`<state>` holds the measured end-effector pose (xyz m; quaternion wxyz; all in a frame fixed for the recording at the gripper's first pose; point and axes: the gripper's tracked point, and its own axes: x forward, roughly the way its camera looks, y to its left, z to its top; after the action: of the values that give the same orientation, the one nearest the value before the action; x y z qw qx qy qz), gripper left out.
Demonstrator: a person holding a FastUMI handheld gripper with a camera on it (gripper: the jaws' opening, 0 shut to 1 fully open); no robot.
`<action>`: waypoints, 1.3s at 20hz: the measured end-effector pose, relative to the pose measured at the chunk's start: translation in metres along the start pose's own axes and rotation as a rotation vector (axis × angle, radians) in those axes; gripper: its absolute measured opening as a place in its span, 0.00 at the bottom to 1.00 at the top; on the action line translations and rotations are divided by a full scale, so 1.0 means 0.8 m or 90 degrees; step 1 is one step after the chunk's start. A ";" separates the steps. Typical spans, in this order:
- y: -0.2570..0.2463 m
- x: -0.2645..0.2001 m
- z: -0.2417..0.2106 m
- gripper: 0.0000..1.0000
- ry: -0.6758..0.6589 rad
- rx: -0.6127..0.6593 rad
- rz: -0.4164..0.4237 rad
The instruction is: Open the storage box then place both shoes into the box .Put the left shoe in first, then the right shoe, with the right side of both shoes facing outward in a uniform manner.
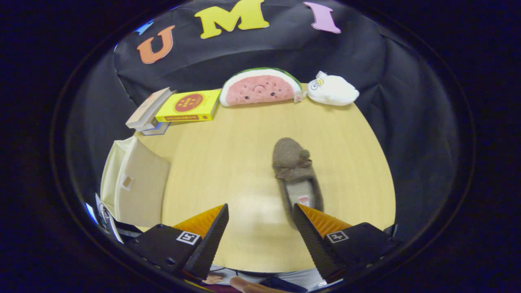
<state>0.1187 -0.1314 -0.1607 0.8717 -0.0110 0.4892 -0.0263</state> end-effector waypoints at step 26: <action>-0.091 0.123 -0.017 0.02 0.152 0.040 0.042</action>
<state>0.1558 -0.2098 -0.2481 0.8076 0.0355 0.5885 -0.0143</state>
